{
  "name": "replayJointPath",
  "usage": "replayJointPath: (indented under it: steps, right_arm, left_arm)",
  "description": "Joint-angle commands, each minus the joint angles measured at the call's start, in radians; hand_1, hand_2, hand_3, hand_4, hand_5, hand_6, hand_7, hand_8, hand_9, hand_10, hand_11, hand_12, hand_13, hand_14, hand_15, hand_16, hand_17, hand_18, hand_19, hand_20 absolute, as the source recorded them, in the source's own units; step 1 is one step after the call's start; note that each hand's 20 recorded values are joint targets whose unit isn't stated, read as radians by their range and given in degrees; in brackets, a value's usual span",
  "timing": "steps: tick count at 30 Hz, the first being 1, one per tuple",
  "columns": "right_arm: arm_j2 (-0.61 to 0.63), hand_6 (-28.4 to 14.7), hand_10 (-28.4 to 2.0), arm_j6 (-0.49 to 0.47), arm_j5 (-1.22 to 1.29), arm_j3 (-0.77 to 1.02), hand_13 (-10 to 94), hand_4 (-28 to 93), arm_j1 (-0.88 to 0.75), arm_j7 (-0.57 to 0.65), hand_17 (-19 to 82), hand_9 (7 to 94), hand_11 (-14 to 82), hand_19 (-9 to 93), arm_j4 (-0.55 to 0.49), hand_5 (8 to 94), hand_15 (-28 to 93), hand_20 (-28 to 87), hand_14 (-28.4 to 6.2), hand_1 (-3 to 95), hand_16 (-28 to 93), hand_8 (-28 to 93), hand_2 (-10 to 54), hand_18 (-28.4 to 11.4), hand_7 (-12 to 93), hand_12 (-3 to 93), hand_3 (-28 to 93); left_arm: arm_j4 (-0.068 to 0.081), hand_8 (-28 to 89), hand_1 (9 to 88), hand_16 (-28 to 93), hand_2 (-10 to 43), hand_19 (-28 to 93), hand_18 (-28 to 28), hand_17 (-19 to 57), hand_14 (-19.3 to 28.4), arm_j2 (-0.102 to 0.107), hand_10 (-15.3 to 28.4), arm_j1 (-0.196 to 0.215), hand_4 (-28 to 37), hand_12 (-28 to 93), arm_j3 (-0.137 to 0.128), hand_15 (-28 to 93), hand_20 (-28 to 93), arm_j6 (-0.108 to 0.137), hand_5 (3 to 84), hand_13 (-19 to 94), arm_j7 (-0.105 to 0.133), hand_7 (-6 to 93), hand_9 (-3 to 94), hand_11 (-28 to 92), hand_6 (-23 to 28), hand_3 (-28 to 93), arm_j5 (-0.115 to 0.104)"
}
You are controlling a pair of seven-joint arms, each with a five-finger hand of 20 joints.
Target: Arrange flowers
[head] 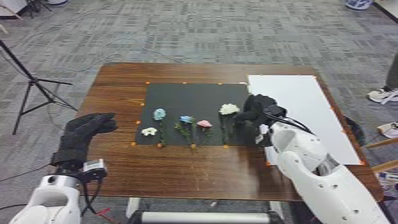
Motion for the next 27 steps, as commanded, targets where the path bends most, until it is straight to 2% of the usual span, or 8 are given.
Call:
replayJointPath:
  steps: [1,6,16,18,19,21,24,27]
  right_arm:
    - [0.073,-0.2,-11.0,-0.109,0.029,0.037,71,-18,0.01,-0.053,30,81.9,23.3,71,-0.061,72.8,67,50,-11.2,26.5,29,-11,-9.5,-24.3,24,20.4,68]
    - [0.095,-0.1,-11.1,-0.028,0.053,0.043,71,-17,0.036,-0.077,29,81.2,22.8,70,-0.079,72.3,67,50,-11.4,26.0,29,-11,-9.5,-24.4,23,20.4,68]
    - [0.116,0.0,-11.2,-0.056,0.074,0.108,70,-17,0.024,-0.092,29,81.4,22.9,70,-0.152,72.3,67,50,-11.6,25.6,29,-11,-9.5,-24.3,23,20.4,67]
    - [0.097,0.1,-11.4,-0.041,0.108,0.184,70,-17,-0.015,-0.159,29,80.4,22.7,69,-0.165,71.7,66,50,-11.8,25.4,28,-11,-9.5,-24.3,23,20.5,67]
    - [0.096,0.1,-11.7,-0.004,0.127,0.207,69,-17,-0.037,-0.149,28,78.4,22.2,67,-0.179,70.1,63,48,-12.0,25.4,27,-11,-9.5,-23.8,24,20.3,68]
    - [0.067,0.0,-12.4,0.017,0.178,0.306,65,-17,-0.093,-0.288,26,73.2,20.4,61,-0.178,65.6,56,45,-13.0,25.0,25,-11,-9.5,-22.7,24,19.7,69]
    - [0.026,-0.4,-13.4,0.08,0.296,0.403,57,-18,-0.174,-0.342,24,63.9,17.8,56,-0.204,58.5,45,42,-14.2,24.4,23,-12,-9.5,-21.6,24,18.8,71]
    - [-0.016,-0.6,-13.7,0.074,0.611,0.488,52,-18,-0.257,-0.344,22,59.4,16.4,51,-0.24,55.4,38,39,-15.0,22.4,22,-13,-6.1,-20.8,25,18.4,72]
  left_arm:
    - [-0.01,-9,36.4,-2,5.7,25,14.1,4.7,17.5,-0.002,13.0,0.012,-20.2,14,-0.004,45,25,-0.001,55.3,45,0.0,24.1,57.3,29,1.6,66,-0.003]
    - [-0.01,-9,36.4,-2,5.7,25,14.1,4.7,17.5,-0.003,13.0,0.013,-20.1,14,0.0,45,25,-0.001,55.2,45,0.002,24.2,57.4,29,1.6,66,-0.002]
    - [-0.008,-9,36.4,-2,5.7,25,14.1,4.6,17.6,-0.005,13.1,0.007,-20.1,14,0.001,45,25,-0.002,55.3,45,0.001,24.1,57.3,29,1.7,66,0.0]
    - [-0.009,-9,36.5,-2,5.7,25,14.1,4.7,17.5,-0.007,13.1,0.008,-20.1,14,0.0,45,25,0.0,55.3,45,0.002,24.0,57.4,29,1.7,65,-0.004]
    - [-0.009,-9,36.4,-2,5.7,25,14.1,4.7,17.5,-0.007,13.1,0.01,-20.0,14,-0.002,45,25,0.0,55.3,45,0.001,24.0,57.4,29,1.7,66,-0.001]
    - [-0.008,-9,36.4,-2,5.7,25,14.1,4.7,17.5,-0.006,13.1,0.005,-20.1,14,-0.003,45,25,-0.001,55.4,45,0.003,24.0,57.3,29,1.7,65,-0.003]
    - [-0.008,-9,36.4,-2,5.7,25,14.1,4.8,17.6,-0.01,13.1,0.005,-20.1,14,-0.011,45,25,0.003,55.3,45,0.009,24.0,57.4,29,1.7,65,-0.003]
    - [-0.012,-9,36.4,-2,5.8,25,14.1,5.1,17.6,-0.013,13.1,0.01,-20.1,14,-0.019,45,24,0.005,55.4,45,0.013,24.0,57.4,29,1.7,65,-0.003]
